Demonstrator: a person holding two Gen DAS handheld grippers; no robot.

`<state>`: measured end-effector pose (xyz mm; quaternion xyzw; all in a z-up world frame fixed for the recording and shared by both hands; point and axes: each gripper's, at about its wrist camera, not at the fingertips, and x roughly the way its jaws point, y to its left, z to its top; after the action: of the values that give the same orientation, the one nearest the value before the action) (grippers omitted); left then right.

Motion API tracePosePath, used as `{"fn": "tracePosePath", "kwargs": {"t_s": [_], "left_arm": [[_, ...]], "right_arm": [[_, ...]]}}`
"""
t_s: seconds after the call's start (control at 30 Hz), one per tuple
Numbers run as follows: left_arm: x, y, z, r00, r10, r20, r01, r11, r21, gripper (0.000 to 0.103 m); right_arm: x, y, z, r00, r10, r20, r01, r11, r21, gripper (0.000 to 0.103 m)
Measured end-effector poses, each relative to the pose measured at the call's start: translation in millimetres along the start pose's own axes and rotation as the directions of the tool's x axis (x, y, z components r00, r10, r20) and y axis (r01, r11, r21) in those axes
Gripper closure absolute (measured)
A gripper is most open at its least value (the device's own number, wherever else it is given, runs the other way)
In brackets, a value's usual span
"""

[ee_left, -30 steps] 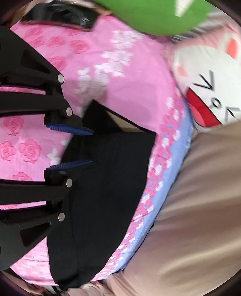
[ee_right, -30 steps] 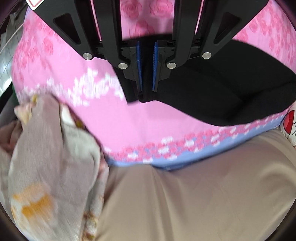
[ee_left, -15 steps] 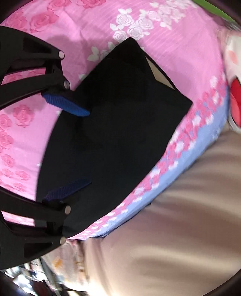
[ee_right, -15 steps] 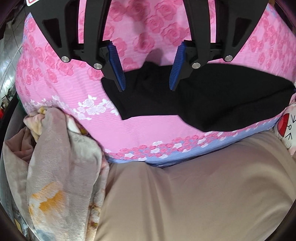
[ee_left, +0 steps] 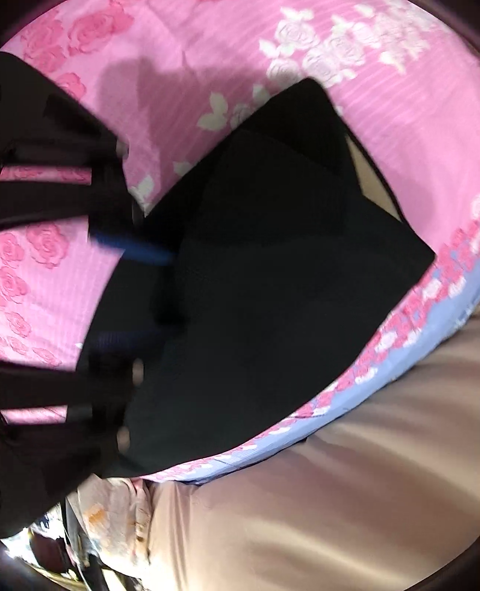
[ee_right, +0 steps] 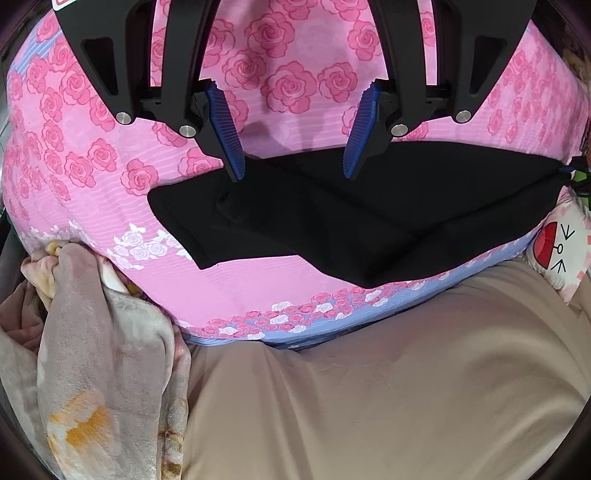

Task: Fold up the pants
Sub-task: 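Lift the waistband with both tools and fold it over toward the leg hems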

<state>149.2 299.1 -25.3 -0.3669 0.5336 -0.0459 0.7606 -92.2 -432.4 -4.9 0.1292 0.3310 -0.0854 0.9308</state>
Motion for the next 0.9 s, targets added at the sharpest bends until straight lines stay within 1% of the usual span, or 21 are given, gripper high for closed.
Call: {"fn": "tracePosePath", "kwargs": {"t_s": [0.03, 0.07, 0.13, 0.23, 0.27, 0.3, 0.33, 0.37, 0.4, 0.47, 0.5, 0.53, 0.6, 0.63, 0.7, 0.73, 0.77, 0.87, 0.9], "left_arm": [[-1.8, 2.5, 2.3, 1.000, -0.003, 0.010, 0.003, 1.000, -0.010, 0.091], [-4.9, 2.7, 4.2, 1.000, -0.013, 0.013, 0.013, 1.000, -0.005, 0.094], [-20.6, -1.2, 4.7, 0.999, -0.021, 0.032, 0.020, 1.000, 0.024, 0.095], [-52.9, -11.7, -0.5, 0.997, 0.006, 0.071, -0.014, 0.995, 0.100, 0.095], [-59.8, -13.9, -2.5, 0.996, 0.026, 0.084, -0.036, 0.992, 0.123, 0.095], [-63.9, -14.8, -4.4, 0.992, 0.071, 0.101, -0.086, 0.986, 0.145, 0.095], [-63.5, -13.5, -4.9, 0.989, 0.103, 0.104, -0.118, 0.981, 0.154, 0.095], [-60.0, -10.4, -4.2, 0.986, 0.130, 0.102, -0.145, 0.977, 0.154, 0.095], [-54.1, -7.5, -4.4, 0.985, 0.147, 0.092, -0.159, 0.976, 0.150, 0.095], [-39.3, -1.7, -3.7, 0.982, 0.171, 0.076, -0.180, 0.974, 0.134, 0.095], [-34.4, 0.1, -3.5, 0.982, 0.175, 0.072, -0.183, 0.975, 0.129, 0.095], [-31.2, 6.1, -4.8, 0.982, 0.175, 0.068, -0.182, 0.976, 0.118, 0.095], [-29.5, 11.6, -6.4, 0.983, 0.174, 0.061, -0.180, 0.977, 0.113, 0.095], [-29.1, 12.8, -6.9, 0.983, 0.175, 0.063, -0.181, 0.977, 0.116, 0.095], [-29.8, 11.5, -7.8, 0.982, 0.180, 0.065, -0.187, 0.975, 0.124, 0.095], [-30.0, 10.8, -6.9, 0.981, 0.182, 0.066, -0.189, 0.974, 0.127, 0.095], [-27.5, 7.4, -6.7, 0.981, 0.184, 0.067, -0.191, 0.973, 0.129, 0.095], [-27.7, 7.2, -6.3, 0.981, 0.180, 0.066, -0.187, 0.973, 0.131, 0.095], [-27.5, 7.8, -6.8, 0.982, 0.178, 0.065, -0.185, 0.974, 0.130, 0.095]], "right_arm": [[-2.1, 1.4, 0.1, 1.000, -0.020, 0.006, 0.020, 1.000, -0.015, 0.042], [-4.3, 1.5, 0.5, 0.999, -0.036, 0.011, 0.036, 0.999, -0.026, 0.040], [-7.9, -1.4, 3.2, 0.998, -0.058, 0.018, 0.059, 0.998, -0.036, 0.039], [-14.1, -12.4, 7.0, 0.997, -0.070, 0.025, 0.071, 0.997, -0.018, 0.039], [-14.5, -16.0, 7.2, 0.998, -0.058, 0.021, 0.058, 0.998, -0.004, 0.039], [-14.5, -18.7, 6.3, 0.999, -0.036, 0.014, 0.036, 0.999, 0.015, 0.039], [-13.8, -21.3, 5.1, 1.000, -0.016, 0.005, 0.016, 0.999, 0.038, 0.039], [-11.6, -25.4, 2.6, 1.000, 0.022, -0.009, -0.021, 0.997, 0.080, 0.039], [-9.8, -29.1, -0.4, 0.998, 0.068, -0.015, -0.066, 0.989, 0.129, 0.039], [-8.7, -33.9, -5.6, 0.992, 0.123, -0.017, -0.117, 0.969, 0.216, 0.039], [-7.5, -36.7, -8.8, 0.986, 0.162, -0.031, -0.147, 0.949, 0.279, 0.039], [-7.0, -37.9, -11.0, 0.983, 0.179, -0.043, -0.156, 0.935, 0.319, 0.039], [-8.7, -39.6, -16.8, 0.964, 0.259, -0.058, -0.214, 0.887, 0.410, 0.039], [-8.7, -40.7, -19.6, 0.949, 0.311, -0.061, -0.249, 0.852, 0.461, 0.039], [-3.5, -44.7, -23.6, 0.923, 0.378, -0.069, -0.283, 0.791, 0.543, 0.039], [2.7, -47.9, -25.9, 0.904, 0.422, -0.062, -0.308, 0.747, 0.589, 0.039], [7.7, -50.2, -27.6, 0.896, 0.439, -0.059, -0.312, 0.719, 0.621, 0.039], [27.3, -57.3, -27.0, 0.889, 0.455, -0.051, -0.299, 0.661, 0.688, 0.039], [35.1, -62.5, -26.7, 0.888, 0.458, -0.041, -0.294, 0.634, 0.716, 0.039]]}}
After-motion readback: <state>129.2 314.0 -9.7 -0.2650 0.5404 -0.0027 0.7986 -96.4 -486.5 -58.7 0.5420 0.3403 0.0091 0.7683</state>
